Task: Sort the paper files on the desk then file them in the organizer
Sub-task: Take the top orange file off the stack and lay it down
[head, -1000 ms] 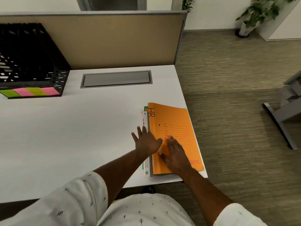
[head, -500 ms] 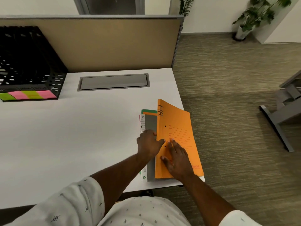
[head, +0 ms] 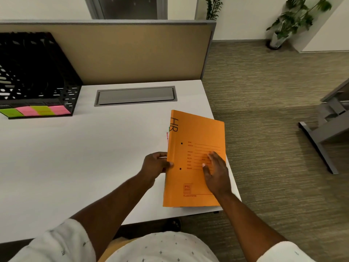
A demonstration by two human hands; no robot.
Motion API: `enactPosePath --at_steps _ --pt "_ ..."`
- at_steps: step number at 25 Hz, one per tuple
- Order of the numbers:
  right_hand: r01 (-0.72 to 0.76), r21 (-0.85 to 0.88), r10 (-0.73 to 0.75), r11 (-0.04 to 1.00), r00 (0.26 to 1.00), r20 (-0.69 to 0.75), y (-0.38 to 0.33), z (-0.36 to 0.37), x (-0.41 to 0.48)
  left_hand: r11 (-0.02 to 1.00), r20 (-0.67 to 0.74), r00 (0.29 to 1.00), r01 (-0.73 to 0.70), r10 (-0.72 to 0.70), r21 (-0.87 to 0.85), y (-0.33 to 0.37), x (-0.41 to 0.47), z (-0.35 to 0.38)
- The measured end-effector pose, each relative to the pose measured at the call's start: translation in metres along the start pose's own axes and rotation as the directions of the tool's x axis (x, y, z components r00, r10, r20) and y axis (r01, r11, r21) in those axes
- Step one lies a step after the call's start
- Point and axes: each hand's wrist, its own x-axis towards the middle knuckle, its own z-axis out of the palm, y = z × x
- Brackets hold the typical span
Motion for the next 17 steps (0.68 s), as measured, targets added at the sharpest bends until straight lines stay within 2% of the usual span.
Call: enactPosePath --at_steps 2,5,7,9,12,15,17 --pt "-0.041 0.043 0.044 0.998 0.998 -0.050 -0.013 0.003 0.007 0.999 0.024 1.000 -0.010 0.011 -0.050 0.000 -0.011 -0.034" --pt "-0.192 0.169 0.203 0.967 0.978 -0.047 -0.047 0.011 0.015 0.994 0.048 0.999 -0.020 0.025 -0.110 -0.004 -0.027 -0.087" --pt "-0.331 0.327 0.349 0.885 0.937 0.006 -0.076 0.019 0.018 0.991 0.052 0.998 -0.029 0.036 -0.133 -0.007 -0.037 -0.120" --pt "-0.431 0.414 0.441 0.801 0.894 0.078 -0.101 0.031 0.021 0.987 0.049 0.997 -0.047 0.055 -0.151 -0.010 -0.045 -0.151" --pt "-0.569 0.559 0.567 0.603 0.799 0.200 -0.141 0.054 0.018 0.986 0.034 0.997 -0.059 0.065 -0.157 -0.016 -0.055 -0.206" --pt "-0.646 0.641 0.609 0.416 0.721 0.331 -0.183 0.077 0.007 0.986 0.037 0.997 -0.059 0.065 -0.154 -0.024 -0.061 -0.268" --pt "-0.654 0.655 0.578 0.378 0.719 0.385 -0.212 0.091 -0.004 0.986 0.040 0.997 -0.064 0.070 -0.152 -0.029 -0.064 -0.309"
